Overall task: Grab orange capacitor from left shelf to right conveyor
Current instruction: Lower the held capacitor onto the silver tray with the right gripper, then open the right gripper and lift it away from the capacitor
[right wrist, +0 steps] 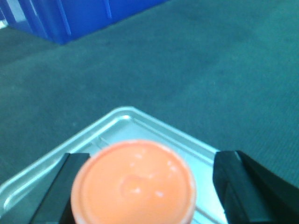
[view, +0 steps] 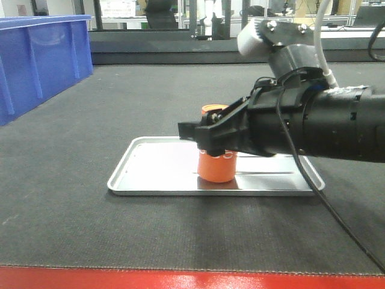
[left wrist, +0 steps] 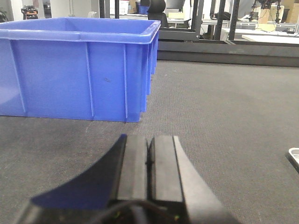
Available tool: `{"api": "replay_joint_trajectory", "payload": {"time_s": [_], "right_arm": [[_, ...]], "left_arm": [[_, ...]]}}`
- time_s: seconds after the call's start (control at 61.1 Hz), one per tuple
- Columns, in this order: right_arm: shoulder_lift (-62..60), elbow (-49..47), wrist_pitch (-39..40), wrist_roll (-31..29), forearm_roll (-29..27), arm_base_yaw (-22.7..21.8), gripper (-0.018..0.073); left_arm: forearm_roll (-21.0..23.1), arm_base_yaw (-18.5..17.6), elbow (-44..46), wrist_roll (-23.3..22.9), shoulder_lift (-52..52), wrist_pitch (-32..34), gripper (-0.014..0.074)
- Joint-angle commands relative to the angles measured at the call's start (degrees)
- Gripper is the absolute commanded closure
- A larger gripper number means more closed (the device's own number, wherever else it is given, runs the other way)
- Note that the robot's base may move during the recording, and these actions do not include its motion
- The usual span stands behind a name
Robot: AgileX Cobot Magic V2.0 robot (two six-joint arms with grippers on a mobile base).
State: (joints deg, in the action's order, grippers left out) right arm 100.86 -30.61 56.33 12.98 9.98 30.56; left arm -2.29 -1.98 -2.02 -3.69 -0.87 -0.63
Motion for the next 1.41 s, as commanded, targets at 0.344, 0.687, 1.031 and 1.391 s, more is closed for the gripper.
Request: {"api": "replay_joint_trajectory", "payload": {"time_s": [0.344, 0.687, 1.031, 1.391], "right_arm": [[-15.0, -1.3, 10.6, 4.4, 1.9, -0.1, -0.0064], [-37.7, -1.3, -9.5, 10.2, 5.1, -0.1, 0.0328], [-58.9, -1.3, -30.1, 10.3, 5.0, -0.1, 0.0491], [-61.3, -1.3, -29.3, 10.0, 5.0, -0.2, 0.0491]], "left_arm": [[0.1, 0.0, -1.2, -0.4, -0.4, 5.2, 0.0722], [0.1, 0.0, -1.2, -0.4, -0.4, 5.2, 0.0722], [0.1, 0.0, -1.2, -0.4, -0.4, 5.2, 0.0722], [0.1, 0.0, -1.2, -0.4, -0.4, 5.2, 0.0722]]}}
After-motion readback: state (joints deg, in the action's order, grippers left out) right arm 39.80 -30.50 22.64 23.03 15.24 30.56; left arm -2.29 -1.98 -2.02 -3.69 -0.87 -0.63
